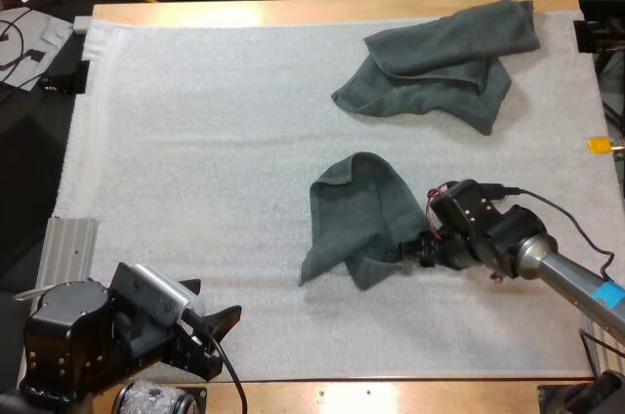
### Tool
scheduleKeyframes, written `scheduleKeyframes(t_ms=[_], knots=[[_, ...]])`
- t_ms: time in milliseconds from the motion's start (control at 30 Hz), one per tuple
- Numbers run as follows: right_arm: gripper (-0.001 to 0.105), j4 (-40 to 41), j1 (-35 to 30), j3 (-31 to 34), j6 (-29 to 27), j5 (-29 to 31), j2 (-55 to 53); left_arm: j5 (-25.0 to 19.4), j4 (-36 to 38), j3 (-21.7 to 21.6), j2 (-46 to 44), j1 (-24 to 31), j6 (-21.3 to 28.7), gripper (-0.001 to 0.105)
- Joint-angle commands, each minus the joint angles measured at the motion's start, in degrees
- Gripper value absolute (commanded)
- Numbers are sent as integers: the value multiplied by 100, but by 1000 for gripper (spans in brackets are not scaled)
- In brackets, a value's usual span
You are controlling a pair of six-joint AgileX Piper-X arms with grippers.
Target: Pick towel from pile, fold and stack
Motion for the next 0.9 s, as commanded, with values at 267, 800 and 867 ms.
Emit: scheduleKeyframes(t_ms=[267,800,867], knots=[[49,-858,-669,37,242,-866,537,5,37,-32,-2,-19,-45,62],[12,-1073,-633,17,457,-912,922,77,-1,-28,5,-20,-2,62],[0,-1015,-630,12,412,-890,882,73,-3,-31,0,-24,-5,62]])
